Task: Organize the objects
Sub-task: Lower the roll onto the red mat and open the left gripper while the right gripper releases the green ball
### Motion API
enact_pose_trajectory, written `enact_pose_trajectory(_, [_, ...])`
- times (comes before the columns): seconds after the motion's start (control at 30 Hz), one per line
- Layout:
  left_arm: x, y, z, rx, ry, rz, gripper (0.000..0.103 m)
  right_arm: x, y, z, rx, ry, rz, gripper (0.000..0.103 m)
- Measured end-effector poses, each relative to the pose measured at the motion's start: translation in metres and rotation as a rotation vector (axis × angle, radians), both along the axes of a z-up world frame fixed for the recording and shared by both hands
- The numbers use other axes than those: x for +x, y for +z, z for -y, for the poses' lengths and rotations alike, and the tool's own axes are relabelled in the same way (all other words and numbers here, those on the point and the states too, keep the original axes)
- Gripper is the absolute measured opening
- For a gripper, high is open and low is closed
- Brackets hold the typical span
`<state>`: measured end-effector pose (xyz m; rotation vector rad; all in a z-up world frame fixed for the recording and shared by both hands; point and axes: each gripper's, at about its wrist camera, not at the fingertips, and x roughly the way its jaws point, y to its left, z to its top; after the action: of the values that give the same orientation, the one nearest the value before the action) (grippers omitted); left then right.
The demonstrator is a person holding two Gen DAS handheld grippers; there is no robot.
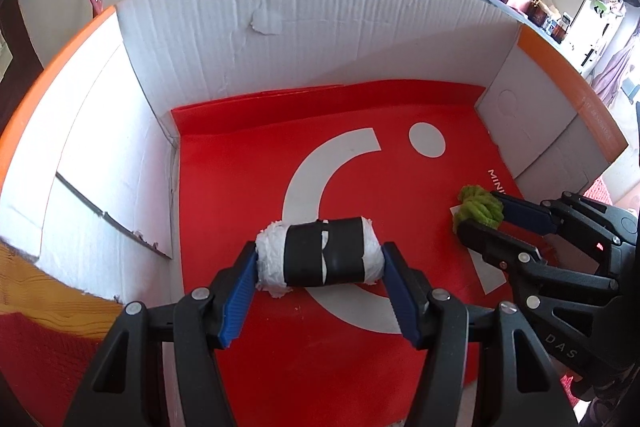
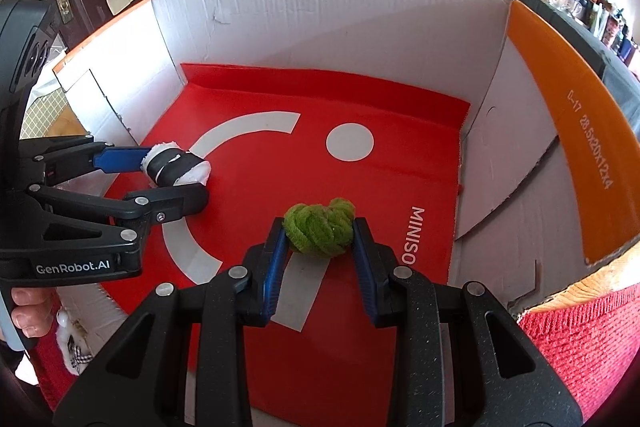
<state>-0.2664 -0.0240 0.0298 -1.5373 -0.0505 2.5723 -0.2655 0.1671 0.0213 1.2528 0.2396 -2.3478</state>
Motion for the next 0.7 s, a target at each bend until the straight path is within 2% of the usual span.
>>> enact_pose_trajectory(0.53, [-0.0026, 0.0007, -0.004, 0.015, -0.001, 0.001, 0.065, -0.0033, 0.0013, -0.0017, -0.002, 0.006, 0.03, 0.032])
enact_pose_trajectory(0.7, [-0.0003, 0.0017, -0.0055, 0.019, -0.006, 0.0, 0.067, -0.0005, 0.003, -0.0034, -0.012, 0.018, 0.037, 0.041])
